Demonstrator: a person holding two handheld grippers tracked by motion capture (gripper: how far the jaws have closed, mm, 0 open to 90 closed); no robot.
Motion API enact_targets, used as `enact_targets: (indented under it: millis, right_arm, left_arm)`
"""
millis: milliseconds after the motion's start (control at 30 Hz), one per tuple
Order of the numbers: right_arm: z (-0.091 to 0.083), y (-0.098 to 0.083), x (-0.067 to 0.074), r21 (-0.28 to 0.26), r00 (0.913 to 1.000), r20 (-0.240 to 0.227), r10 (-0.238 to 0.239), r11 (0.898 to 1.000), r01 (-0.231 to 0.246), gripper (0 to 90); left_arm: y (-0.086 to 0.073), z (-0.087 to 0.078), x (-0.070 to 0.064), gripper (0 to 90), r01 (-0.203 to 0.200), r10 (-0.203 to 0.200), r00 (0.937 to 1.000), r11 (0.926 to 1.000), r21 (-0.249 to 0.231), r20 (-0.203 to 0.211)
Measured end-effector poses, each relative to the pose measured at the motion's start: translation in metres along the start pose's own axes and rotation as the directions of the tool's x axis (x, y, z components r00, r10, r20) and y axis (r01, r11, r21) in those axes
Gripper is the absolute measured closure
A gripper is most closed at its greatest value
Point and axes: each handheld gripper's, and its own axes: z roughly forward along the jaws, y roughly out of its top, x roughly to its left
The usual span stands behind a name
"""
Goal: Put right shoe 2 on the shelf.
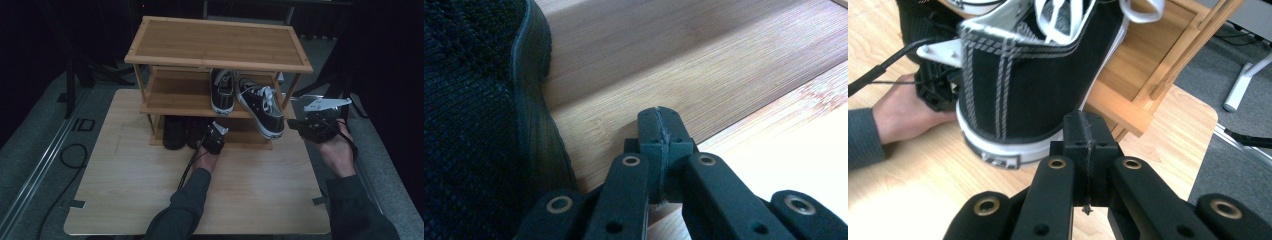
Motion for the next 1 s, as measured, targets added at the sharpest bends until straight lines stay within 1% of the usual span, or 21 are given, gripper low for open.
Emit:
enact_targets:
  millis: [300, 533, 700, 833, 933, 1000]
  right_arm:
    - [-0.008, -0.01, 0.012, -0.013, 0.9997, -0.013, -0.021, 1.0, 0.021, 90.0]
    - [-0.009, -0.016, 0.018, -0.011, 0.9993, -0.02, -0.032, 0.999, 0.032, 90.0]
    - [-0.012, -0.019, 0.027, -0.017, 0.9982, -0.034, -0.049, 0.999, 0.048, 90.0]
    - [-0.012, -0.02, 0.032, -0.02, 0.9976, -0.041, -0.056, 0.998, 0.056, 90.0]
    - [-0.01, -0.02, 0.032, -0.021, 0.9968, -0.06, -0.052, 0.998, 0.051, 90.0]
    - [-0.008, -0.021, 0.033, -0.014, 0.9967, -0.059, -0.057, 0.998, 0.056, 90.0]
  left_arm:
    - [0.0, 0.0, 0.0, 89.8, -0.001, 0.001, 1.0, 1.0, 0.001, 0.001]
    - [0.0, 0.0, 0.0, 89.8, -0.001, 0.001, 1.0, 1.0, 0.0, 0.001]
    - [0.0, 0.0, 0.0, 89.8, -0.002, 0.002, 1.0, 1.0, 0.001, 0.0]
    - [0.0, 0.0, 0.0, 89.8, -0.002, 0.002, 1.0, 1.0, 0.001, -0.001]
    - [0.0, 0.0, 0.0, 89.7, -0.001, 0.001, 1.0, 1.0, 0.0, 0.0]
    - [0.0, 0.0, 0.0, 89.8, -0.001, 0.001, 1.0, 1.0, 0.0, 0.0]
